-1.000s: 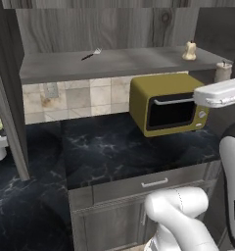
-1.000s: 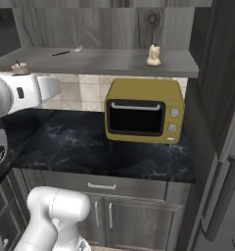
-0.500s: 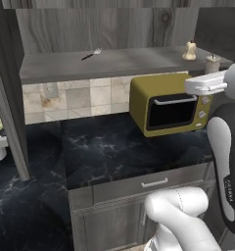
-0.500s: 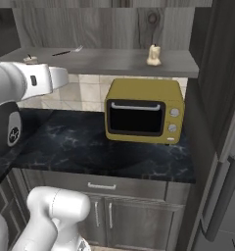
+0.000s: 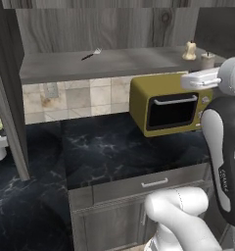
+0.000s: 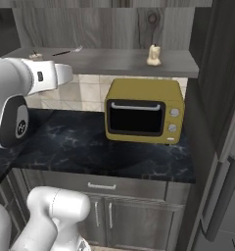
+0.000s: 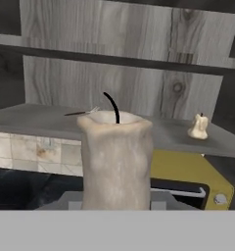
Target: Pick the candle and candle from the dining table and place them in the open cabinet. Close the cabinet after placing the objects.
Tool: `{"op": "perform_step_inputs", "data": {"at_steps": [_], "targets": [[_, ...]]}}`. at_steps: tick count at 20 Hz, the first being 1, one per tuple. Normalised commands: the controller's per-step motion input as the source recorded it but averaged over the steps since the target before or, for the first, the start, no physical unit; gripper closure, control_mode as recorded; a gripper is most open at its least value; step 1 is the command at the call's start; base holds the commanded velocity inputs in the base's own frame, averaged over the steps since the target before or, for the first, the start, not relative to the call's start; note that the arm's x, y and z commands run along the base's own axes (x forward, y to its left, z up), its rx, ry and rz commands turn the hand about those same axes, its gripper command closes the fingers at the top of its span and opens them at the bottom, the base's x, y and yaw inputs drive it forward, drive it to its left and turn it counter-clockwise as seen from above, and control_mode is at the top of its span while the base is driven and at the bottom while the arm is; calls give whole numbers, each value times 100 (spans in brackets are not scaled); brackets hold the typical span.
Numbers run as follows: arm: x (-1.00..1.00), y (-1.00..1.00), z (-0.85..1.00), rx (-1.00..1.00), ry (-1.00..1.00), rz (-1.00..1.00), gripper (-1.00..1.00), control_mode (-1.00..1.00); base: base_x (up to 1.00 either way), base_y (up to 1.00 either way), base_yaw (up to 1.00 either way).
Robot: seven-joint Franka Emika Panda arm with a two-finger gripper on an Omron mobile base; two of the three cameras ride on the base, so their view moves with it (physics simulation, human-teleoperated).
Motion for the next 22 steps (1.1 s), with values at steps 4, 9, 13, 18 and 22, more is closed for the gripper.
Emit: {"op": "perform_step_inputs", "data": {"at_steps": [4, 9, 13, 18, 22], "targets": [[25, 0, 0, 0, 0, 0, 100, -100, 0, 0, 0], [26, 0, 0, 2, 0, 0, 100, -100, 0, 0, 0], [24, 0, 0, 2, 0, 0, 100, -100, 0, 0, 0], [21, 0, 0, 2, 0, 1, 100, -100, 0, 0, 0], [17, 0, 0, 3, 0, 2, 100, -100, 0, 0, 0]]}}
